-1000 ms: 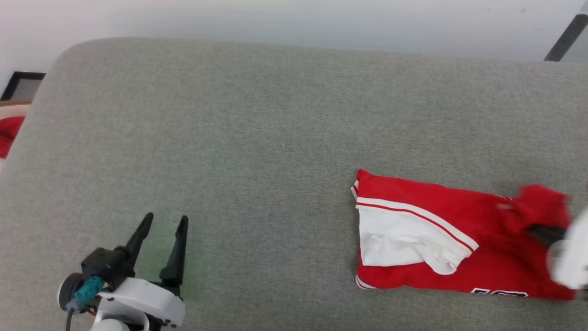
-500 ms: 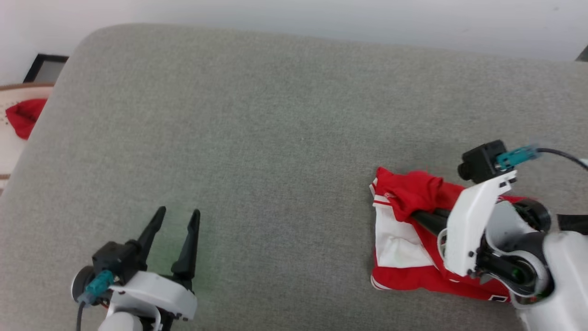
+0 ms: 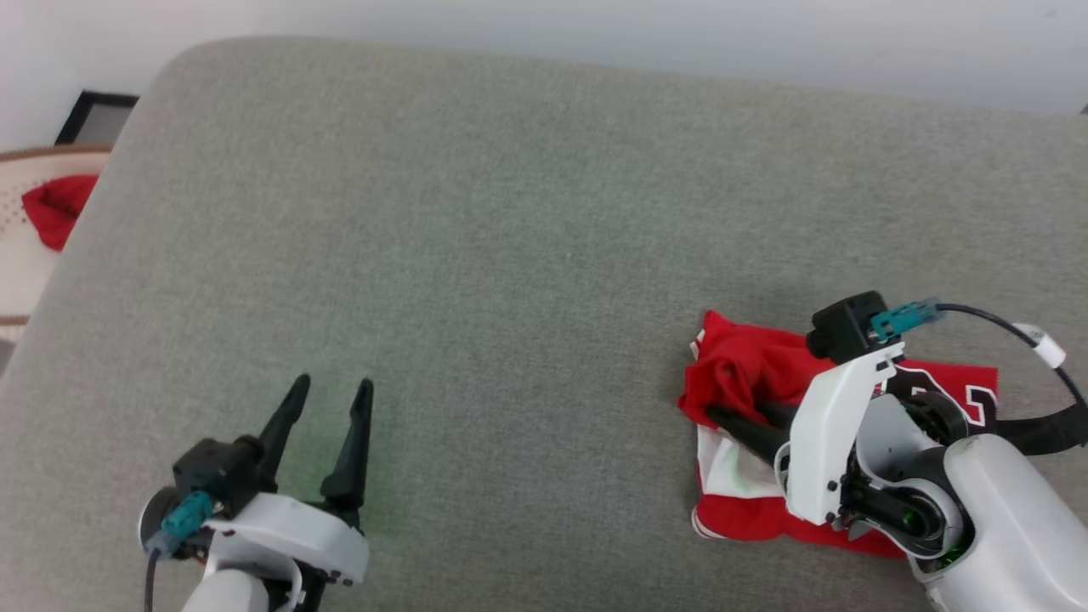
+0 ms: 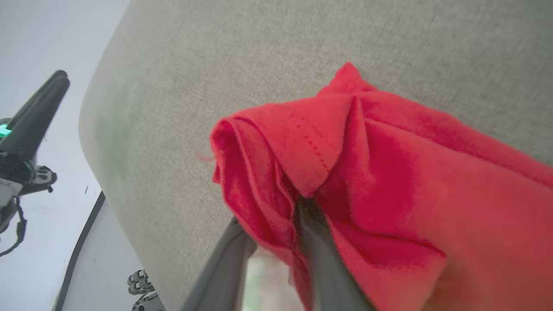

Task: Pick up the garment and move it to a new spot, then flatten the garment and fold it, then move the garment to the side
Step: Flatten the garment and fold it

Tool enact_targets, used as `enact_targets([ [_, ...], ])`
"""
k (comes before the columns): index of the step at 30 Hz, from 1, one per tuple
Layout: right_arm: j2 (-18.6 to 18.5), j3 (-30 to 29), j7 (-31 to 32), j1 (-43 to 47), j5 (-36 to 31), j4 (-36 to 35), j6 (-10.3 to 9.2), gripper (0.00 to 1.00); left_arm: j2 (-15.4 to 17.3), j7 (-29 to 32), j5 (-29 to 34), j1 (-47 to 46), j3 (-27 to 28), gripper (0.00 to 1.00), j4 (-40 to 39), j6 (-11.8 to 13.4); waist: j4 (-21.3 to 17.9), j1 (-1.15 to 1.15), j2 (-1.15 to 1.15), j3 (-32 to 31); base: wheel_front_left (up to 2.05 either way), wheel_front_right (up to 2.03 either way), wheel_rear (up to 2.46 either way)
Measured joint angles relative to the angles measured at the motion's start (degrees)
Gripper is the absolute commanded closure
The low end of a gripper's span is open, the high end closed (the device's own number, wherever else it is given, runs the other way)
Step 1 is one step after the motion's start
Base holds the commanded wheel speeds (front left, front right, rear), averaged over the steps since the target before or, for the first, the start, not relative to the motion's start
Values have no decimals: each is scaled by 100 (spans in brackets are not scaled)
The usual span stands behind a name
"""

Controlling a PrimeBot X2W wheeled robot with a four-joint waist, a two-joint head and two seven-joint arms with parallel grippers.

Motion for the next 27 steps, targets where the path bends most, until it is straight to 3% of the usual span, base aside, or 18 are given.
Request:
enact_targets([
  [6,-323,97,-281,-8,380,-313,1,0,57,0,-45,114,-16,0,36,0,-164,0,0,-209,0,0,0],
  [14,-925,-283,-832,306,644,-447,0,0,167,0,-177,157,-147,0,169,0,-461,0,0,-458,0,0,0],
  [19,-1188,-550,-1662,605,553,-280,0,0,187,0,-249,161,-250,0,275,0,-656,0,0,-582,0,0,0],
  [27,-1207,-767,-3414,937,177,274,0,0,164,0,-345,227,-268,0,506,0,-922,0,0,-799,0,0,0],
])
